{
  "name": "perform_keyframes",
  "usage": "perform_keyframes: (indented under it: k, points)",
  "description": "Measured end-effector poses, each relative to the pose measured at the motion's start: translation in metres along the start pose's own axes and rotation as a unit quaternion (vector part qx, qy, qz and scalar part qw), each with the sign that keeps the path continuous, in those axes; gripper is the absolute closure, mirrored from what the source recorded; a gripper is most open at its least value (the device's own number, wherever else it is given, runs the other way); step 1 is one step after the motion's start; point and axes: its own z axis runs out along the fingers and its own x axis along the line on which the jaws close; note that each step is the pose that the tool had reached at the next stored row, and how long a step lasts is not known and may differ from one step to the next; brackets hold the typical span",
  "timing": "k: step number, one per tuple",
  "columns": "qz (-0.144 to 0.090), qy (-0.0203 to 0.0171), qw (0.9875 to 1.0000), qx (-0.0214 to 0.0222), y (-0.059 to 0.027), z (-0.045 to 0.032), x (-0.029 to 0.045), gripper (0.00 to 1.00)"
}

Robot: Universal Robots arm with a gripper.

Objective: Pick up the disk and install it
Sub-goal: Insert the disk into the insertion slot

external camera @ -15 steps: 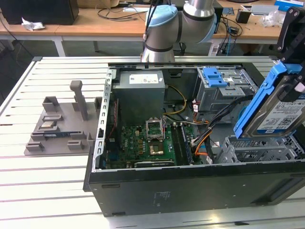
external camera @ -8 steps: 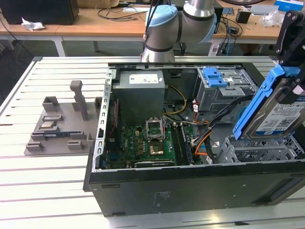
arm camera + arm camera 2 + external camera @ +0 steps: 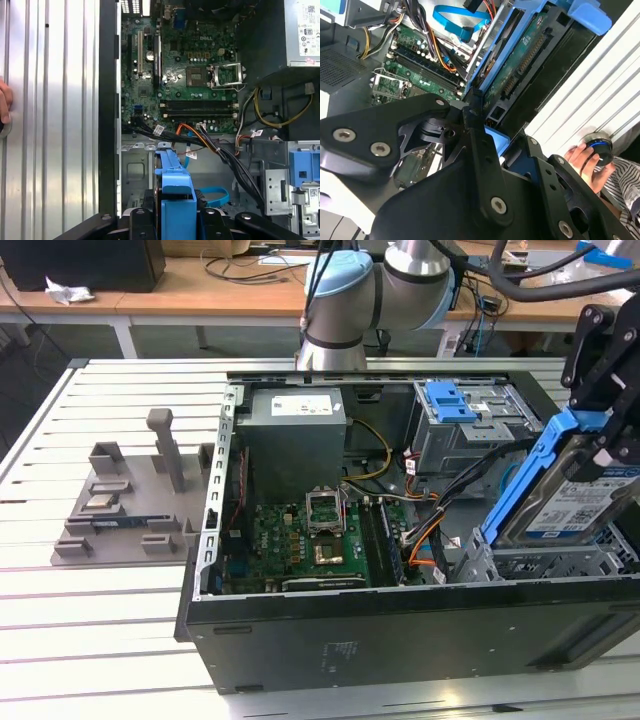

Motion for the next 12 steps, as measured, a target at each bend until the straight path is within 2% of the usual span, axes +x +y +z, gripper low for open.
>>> perform_keyframes:
  k: [7, 12]
  points:
    - [0.0, 0.0, 1.0, -0.0001, -0.0009, 0.0118, 0.0005, 0.63]
    - [0.0, -0.0001, 1.0, -0.0001, -0.0013, 0.0174, 0.0007, 0.63]
